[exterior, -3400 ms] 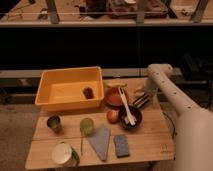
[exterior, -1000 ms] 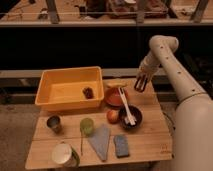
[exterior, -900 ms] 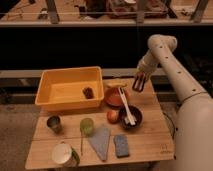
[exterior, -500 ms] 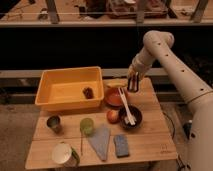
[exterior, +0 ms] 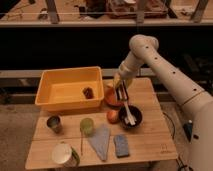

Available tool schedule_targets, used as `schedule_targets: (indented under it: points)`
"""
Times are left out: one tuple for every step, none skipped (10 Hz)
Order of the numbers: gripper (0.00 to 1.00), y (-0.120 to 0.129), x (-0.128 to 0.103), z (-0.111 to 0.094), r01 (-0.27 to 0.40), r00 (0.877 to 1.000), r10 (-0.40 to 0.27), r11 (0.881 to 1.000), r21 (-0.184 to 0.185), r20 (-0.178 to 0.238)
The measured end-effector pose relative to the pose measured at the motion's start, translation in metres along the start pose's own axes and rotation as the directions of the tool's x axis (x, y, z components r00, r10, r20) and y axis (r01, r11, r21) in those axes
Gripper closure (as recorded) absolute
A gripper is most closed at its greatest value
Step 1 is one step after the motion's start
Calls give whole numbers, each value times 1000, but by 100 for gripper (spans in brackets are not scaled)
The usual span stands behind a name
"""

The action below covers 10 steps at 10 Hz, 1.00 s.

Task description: Place eraser in plastic cup

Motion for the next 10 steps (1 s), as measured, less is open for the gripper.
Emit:
schedule_targets:
  points:
    - [81, -11, -9, 4, 73, 997, -73, 997, 8, 16]
    - [81, -17, -13, 6, 112, 993, -112, 994, 13, 21]
    - [81, -20, -16, 7, 136, 990, -136, 991, 16, 24]
    - [81, -21, -16, 8, 137, 990, -138, 990, 17, 24]
    - [81, -22, -16, 8, 138, 990, -139, 990, 17, 24]
    - [81, -21, -16, 8, 138, 990, -138, 990, 17, 24]
    - [81, -21, -15, 7, 137, 990, -137, 990, 18, 24]
    - [81, -19, -16, 8, 138, 990, -139, 990, 18, 29]
    - [81, -24, -18, 10, 175, 984, -175, 985, 15, 38]
    - [81, -34, -22, 13, 220, 975, -220, 976, 13, 44]
